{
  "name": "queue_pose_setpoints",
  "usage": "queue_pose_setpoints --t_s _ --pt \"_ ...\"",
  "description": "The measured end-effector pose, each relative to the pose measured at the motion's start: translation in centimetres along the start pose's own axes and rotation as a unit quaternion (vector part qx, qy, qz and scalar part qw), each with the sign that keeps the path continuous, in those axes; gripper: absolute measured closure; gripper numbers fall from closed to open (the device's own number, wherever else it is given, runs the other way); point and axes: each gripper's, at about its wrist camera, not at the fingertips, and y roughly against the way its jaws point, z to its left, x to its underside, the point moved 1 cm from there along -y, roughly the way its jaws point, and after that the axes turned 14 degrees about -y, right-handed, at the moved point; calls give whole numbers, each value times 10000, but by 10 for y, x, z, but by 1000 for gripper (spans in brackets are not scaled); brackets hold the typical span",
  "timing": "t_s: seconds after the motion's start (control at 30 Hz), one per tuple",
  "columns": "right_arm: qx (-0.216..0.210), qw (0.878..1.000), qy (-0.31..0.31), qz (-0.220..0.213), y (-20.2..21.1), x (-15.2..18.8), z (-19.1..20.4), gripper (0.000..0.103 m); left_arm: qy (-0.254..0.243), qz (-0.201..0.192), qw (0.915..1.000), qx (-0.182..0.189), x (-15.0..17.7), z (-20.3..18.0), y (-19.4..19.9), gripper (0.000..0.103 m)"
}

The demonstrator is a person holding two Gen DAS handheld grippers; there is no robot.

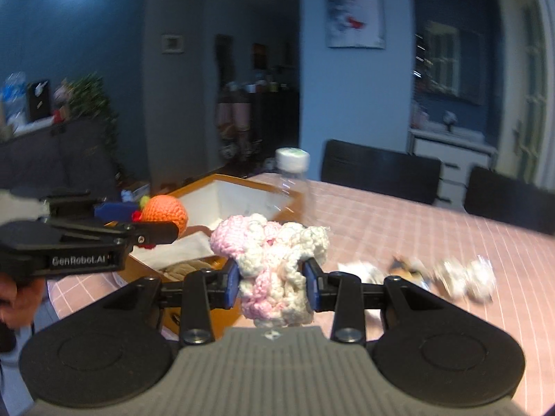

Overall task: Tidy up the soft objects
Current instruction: 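Carry the orange toy with the left gripper while the right gripper carries the hat over the box, then open the left gripper to drop the toy while the right gripper drops the hat into the box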

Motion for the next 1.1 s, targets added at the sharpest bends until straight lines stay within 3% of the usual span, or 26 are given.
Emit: queue_pose_setpoints --t_s 0.27,0.47,0.63,0.8,1.1 --pt "-369 9919 1181 291 -64 -26 61 66 -670 574 9961 -65 -14 56 -42 54" --pt "-97 9762 2094 553 -132 -38 92 66 -1591 1005 9820 -163 -8 71 -84 54" --pt "225 9537 2882 827 -181 -37 99 65 -2059 1174 9715 -90 1 78 -114 53" --pt "296 9351 3409 926 -211 -32 105 63 -2240 1234 9666 147 13 82 -134 53" --pt "477 9192 3726 1179 -244 -26 104 57 -2268 1436 9627 339 25 87 -159 53"
